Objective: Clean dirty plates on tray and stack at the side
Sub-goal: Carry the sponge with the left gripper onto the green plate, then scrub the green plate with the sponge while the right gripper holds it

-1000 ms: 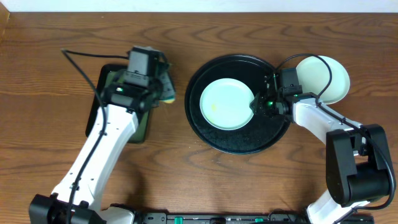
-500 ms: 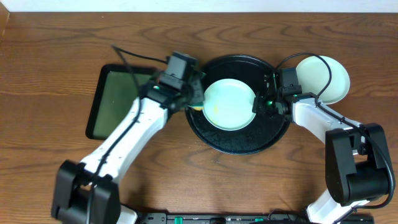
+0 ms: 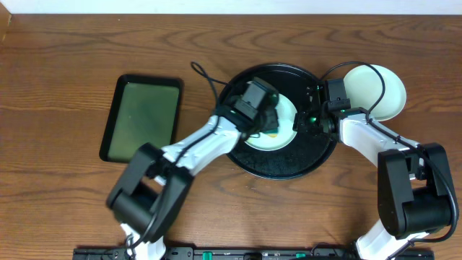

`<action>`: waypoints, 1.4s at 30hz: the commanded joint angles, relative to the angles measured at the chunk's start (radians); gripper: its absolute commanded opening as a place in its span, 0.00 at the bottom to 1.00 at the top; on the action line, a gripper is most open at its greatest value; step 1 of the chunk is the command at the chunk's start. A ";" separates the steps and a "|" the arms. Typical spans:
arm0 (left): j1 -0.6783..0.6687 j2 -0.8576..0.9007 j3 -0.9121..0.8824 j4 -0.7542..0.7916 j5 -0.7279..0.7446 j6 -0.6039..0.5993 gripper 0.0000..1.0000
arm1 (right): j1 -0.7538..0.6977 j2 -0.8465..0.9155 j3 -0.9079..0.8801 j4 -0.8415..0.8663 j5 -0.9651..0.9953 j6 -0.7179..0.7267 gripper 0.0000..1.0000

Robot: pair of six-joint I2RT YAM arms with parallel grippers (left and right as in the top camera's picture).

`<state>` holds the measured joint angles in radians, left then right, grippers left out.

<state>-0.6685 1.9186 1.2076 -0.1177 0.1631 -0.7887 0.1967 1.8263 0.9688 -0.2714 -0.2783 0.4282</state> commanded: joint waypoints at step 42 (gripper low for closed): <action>-0.045 0.054 0.005 -0.049 -0.180 0.032 0.41 | -0.005 0.020 0.003 -0.028 0.041 0.005 0.01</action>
<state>-0.7063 1.9465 1.2179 -0.1719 0.0059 -0.7586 0.1967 1.8263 0.9699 -0.2806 -0.2790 0.4286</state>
